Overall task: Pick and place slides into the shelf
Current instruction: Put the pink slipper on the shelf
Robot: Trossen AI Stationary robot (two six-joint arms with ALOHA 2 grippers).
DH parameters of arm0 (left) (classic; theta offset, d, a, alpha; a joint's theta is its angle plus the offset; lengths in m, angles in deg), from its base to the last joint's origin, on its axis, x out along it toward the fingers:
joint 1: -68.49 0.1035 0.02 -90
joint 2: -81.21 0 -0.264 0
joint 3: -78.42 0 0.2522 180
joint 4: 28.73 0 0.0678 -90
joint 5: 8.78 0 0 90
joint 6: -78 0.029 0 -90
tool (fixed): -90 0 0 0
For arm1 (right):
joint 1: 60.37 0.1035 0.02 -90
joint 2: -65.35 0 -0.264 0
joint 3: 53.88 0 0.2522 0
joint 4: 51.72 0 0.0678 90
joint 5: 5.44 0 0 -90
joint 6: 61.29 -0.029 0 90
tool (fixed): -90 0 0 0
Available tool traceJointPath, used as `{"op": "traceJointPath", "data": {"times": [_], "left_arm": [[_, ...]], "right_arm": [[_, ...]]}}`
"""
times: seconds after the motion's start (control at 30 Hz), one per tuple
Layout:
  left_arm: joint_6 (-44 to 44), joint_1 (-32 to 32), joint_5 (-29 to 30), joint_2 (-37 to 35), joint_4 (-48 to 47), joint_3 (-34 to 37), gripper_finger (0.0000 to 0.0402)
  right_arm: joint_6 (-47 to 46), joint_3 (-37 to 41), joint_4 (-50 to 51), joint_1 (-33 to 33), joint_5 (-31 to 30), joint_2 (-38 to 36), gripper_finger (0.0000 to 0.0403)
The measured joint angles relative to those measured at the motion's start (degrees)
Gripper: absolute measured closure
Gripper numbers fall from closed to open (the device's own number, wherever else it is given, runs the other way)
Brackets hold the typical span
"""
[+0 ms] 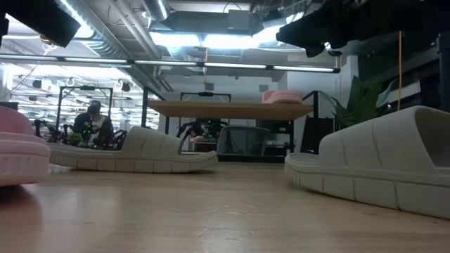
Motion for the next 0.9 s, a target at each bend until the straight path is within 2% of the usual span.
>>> {"op": "traceJointPath", "data": {"times": [0.2,0.63,0.9], "left_arm": [[0.0,0.1,0.1,0.0,-1.1,-1.3,0.0227],[0.0,0.1,0.5,0.0,-1.1,-1.3,0.0301],[0.0,0.1,3.1,0.0,-1.1,-1.3,0.0315]], "right_arm": [[0.0,0.0,0.0,0.0,0.0,0.0,0.0312],[0.0,0.0,0.1,0.0,0.0,0.0,0.0312],[0.0,0.0,0.2,0.0,0.0,0.0,0.0312]]}}
